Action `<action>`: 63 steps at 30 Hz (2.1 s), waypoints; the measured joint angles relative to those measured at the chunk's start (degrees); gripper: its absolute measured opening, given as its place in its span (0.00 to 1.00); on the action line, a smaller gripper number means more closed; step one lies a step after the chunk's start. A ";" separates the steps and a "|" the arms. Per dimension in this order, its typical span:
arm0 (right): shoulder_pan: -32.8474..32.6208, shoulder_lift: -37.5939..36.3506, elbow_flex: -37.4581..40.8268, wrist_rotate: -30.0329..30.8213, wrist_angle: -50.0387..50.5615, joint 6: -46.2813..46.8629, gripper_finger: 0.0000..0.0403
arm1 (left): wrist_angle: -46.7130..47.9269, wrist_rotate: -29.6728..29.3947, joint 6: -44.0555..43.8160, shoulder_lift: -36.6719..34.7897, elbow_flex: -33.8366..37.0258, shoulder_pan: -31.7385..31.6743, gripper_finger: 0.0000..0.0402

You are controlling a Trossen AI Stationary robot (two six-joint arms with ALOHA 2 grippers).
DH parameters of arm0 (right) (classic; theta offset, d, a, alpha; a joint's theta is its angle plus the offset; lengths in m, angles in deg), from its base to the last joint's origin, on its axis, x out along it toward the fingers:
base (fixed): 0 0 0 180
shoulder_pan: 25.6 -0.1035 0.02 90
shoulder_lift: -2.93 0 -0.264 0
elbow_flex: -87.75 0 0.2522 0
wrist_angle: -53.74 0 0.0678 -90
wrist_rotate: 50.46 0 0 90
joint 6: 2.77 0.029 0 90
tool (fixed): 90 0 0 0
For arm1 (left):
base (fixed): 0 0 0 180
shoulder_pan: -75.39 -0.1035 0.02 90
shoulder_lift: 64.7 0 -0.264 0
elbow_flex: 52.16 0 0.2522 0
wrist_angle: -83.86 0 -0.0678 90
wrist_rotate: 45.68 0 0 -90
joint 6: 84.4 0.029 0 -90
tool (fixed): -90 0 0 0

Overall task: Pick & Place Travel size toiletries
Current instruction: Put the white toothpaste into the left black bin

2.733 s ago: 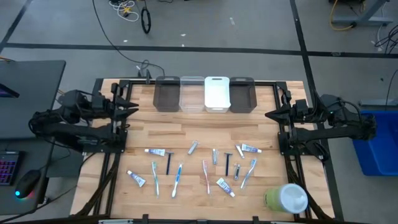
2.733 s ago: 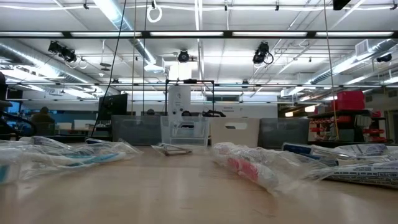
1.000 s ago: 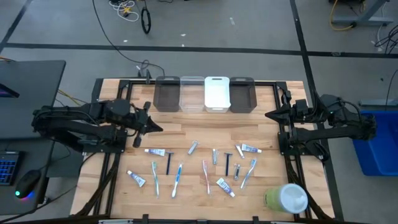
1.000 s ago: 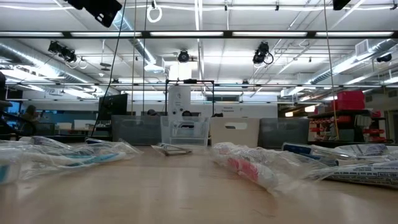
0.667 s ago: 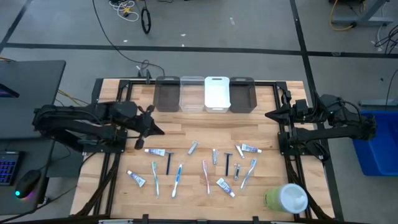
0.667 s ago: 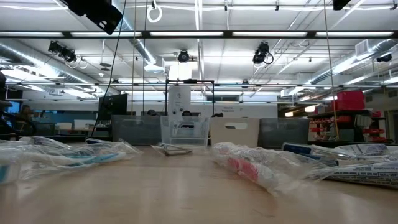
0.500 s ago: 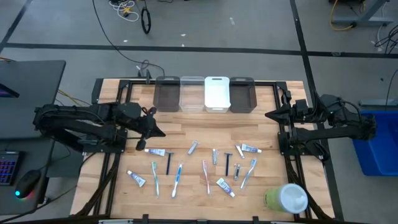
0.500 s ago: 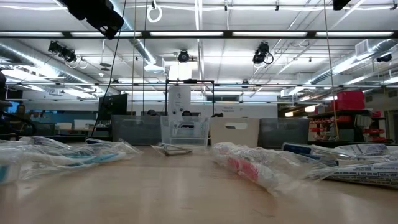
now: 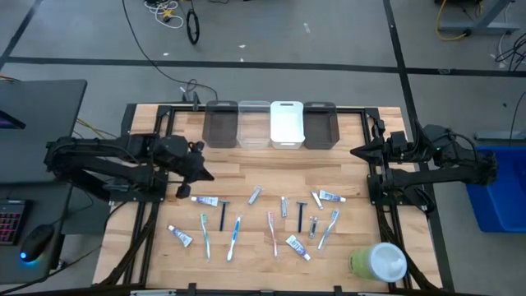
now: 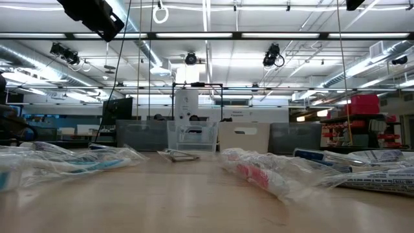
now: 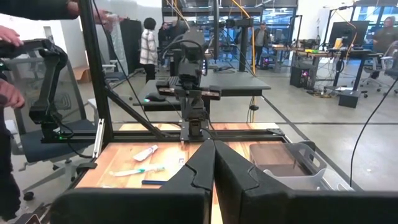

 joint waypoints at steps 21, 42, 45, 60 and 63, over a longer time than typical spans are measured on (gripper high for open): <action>-0.02 0.00 0.00 0.00 0.00 0.00 0.03 | 10.16 2.25 -3.70 11.52 -3.13 0.37 0.06; -0.02 0.00 0.00 0.00 0.00 0.00 0.03 | 7.95 -3.14 -12.01 15.36 3.47 3.02 0.54; -0.02 0.00 0.01 0.00 0.00 0.02 0.03 | 8.14 -4.16 -13.63 15.36 3.47 3.02 0.61; -0.02 0.00 0.01 0.00 0.00 0.00 0.03 | 5.57 -2.79 -12.92 17.11 11.72 7.19 0.66; -0.02 0.00 0.00 0.00 0.00 0.00 0.03 | 4.95 -2.84 -13.58 17.09 12.14 7.30 0.67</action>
